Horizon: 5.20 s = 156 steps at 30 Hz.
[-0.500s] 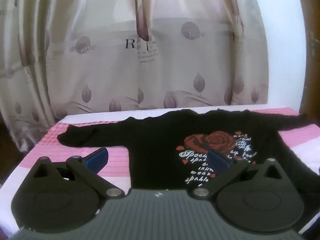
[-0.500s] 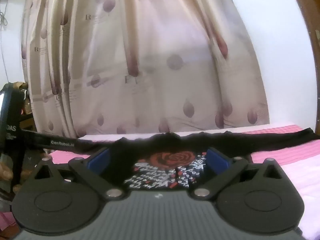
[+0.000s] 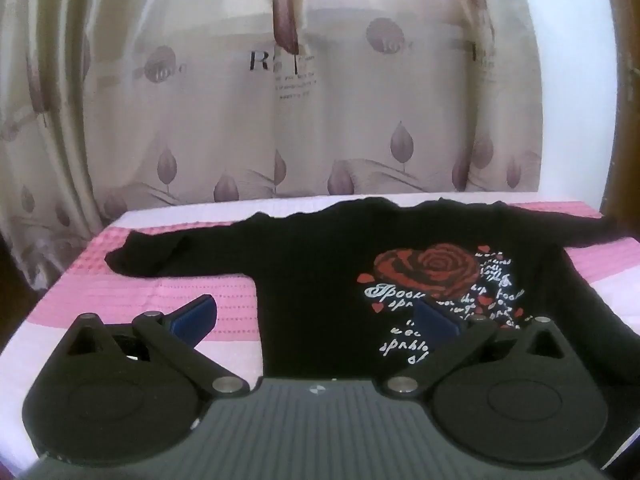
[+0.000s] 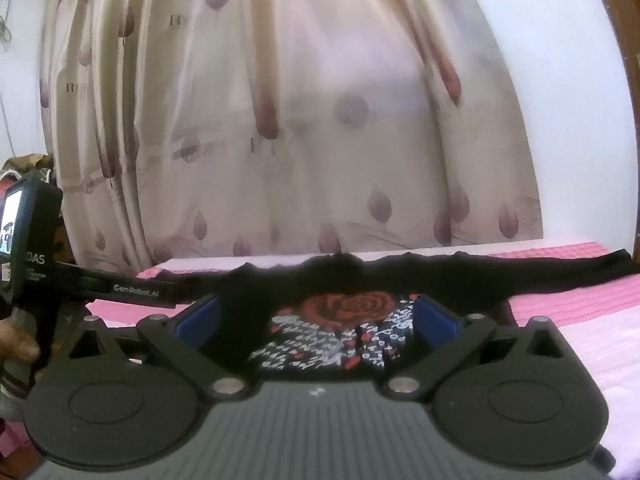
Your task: Fold small clothes
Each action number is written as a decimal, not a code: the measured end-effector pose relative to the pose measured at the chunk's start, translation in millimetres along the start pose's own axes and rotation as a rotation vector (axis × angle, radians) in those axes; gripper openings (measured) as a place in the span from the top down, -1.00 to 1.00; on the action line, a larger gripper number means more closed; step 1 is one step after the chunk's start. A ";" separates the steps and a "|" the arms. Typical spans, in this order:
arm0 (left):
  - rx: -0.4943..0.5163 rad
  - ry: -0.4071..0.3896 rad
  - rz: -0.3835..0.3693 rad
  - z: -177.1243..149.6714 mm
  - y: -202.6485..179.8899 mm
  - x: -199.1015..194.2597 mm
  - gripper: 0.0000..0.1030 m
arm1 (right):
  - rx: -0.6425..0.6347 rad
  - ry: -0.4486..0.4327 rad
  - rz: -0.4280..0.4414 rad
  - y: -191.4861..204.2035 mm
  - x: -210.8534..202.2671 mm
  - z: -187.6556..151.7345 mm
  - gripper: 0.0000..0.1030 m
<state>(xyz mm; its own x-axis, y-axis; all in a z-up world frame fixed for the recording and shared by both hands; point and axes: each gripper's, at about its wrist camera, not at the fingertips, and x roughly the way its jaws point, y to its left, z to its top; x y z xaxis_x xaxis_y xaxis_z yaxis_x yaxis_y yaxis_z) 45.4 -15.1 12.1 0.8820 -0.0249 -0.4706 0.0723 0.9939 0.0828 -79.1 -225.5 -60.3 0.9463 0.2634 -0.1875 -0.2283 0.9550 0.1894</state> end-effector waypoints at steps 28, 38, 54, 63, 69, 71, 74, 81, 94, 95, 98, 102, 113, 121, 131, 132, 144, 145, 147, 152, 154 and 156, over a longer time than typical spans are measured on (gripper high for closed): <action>0.000 0.082 0.156 -7.9 95.9 107.9 -0.85 | 0.008 0.137 0.020 2.9 47.1 -15.1 -1.00; -0.127 0.088 0.249 -8.8 156.3 130.8 -0.84 | 0.017 0.179 0.032 4.6 59.8 -21.4 -1.00; -0.072 0.067 0.266 -7.7 151.7 142.1 -0.85 | 0.010 0.205 0.037 9.0 63.3 -23.0 -1.00; 0.014 0.039 0.259 -4.6 157.0 147.1 -0.66 | 0.009 0.219 0.038 7.7 66.2 -25.3 -1.00; 0.120 0.013 0.261 -2.2 168.2 162.4 -0.59 | 0.027 0.231 0.032 3.7 70.9 -29.9 -1.00; 0.151 -0.011 0.250 1.8 172.3 168.4 -0.51 | 0.030 0.243 0.032 2.7 74.1 -32.5 -1.00; 0.182 -0.019 0.242 10.3 178.7 184.2 -0.47 | 0.028 0.258 0.031 2.4 77.6 -36.2 -1.00; 0.227 -0.005 0.244 22.1 197.9 223.8 -0.45 | 0.044 0.283 0.011 -4.4 86.4 -42.8 -1.00; 0.293 0.118 0.146 20.6 217.6 276.8 0.71 | 0.062 0.344 -0.001 -6.4 105.8 -52.8 -1.00; 0.268 0.114 0.163 21.5 221.1 277.0 0.77 | 0.061 0.346 -0.002 -5.6 106.3 -52.9 -1.00; 0.132 0.087 0.211 27.2 248.1 270.5 0.78 | 0.050 0.344 -0.001 -3.7 105.8 -51.1 -1.00; -0.065 0.031 0.316 39.1 296.5 248.6 0.78 | 0.043 0.337 -0.005 -2.2 104.0 -46.9 -1.00; -0.212 0.174 0.590 26.1 395.4 246.3 0.13 | 0.050 0.342 0.012 4.4 104.5 -46.8 -1.00; -0.246 -0.004 0.606 35.4 363.0 183.9 -0.99 | 0.195 0.244 -0.007 -51.8 80.9 -20.5 -1.00; -0.277 0.069 0.113 18.1 196.0 171.5 -0.99 | 0.661 0.043 -0.291 -292.7 53.5 4.7 -0.99; -0.290 0.096 0.098 10.2 183.7 177.6 -0.96 | 0.676 0.034 -0.310 -313.9 55.7 6.1 -0.95; -0.323 0.173 0.110 -11.9 161.8 200.0 -1.00 | 0.902 -0.050 -0.564 -527.9 115.0 5.5 -0.78; -0.330 0.168 0.116 -11.8 161.8 197.1 -1.00 | 0.903 -0.043 -0.579 -533.4 120.2 6.8 -0.79; -0.331 0.167 0.119 -12.0 163.3 195.8 -1.00 | 0.921 0.021 -0.601 -555.3 131.6 6.6 -0.79; -0.272 0.196 0.156 -11.1 153.7 198.0 -1.00 | 1.006 0.092 -0.469 -585.2 152.8 -1.3 -0.51; -0.249 0.209 0.173 -10.0 149.9 200.9 -1.00 | 1.000 0.140 -0.467 -590.0 163.2 -1.3 0.34; -0.228 0.222 0.192 -9.7 147.1 202.9 -1.00 | 0.955 0.090 -0.481 -583.1 160.5 -0.4 0.82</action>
<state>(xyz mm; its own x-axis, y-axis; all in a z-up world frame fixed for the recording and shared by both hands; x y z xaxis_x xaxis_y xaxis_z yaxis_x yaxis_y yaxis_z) 230.5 127.1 -79.7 0.7453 0.1631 -0.6465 -0.2125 0.9772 0.0016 205.8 -740.0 -201.1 0.8598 -0.0661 -0.5063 0.4745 0.4697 0.7444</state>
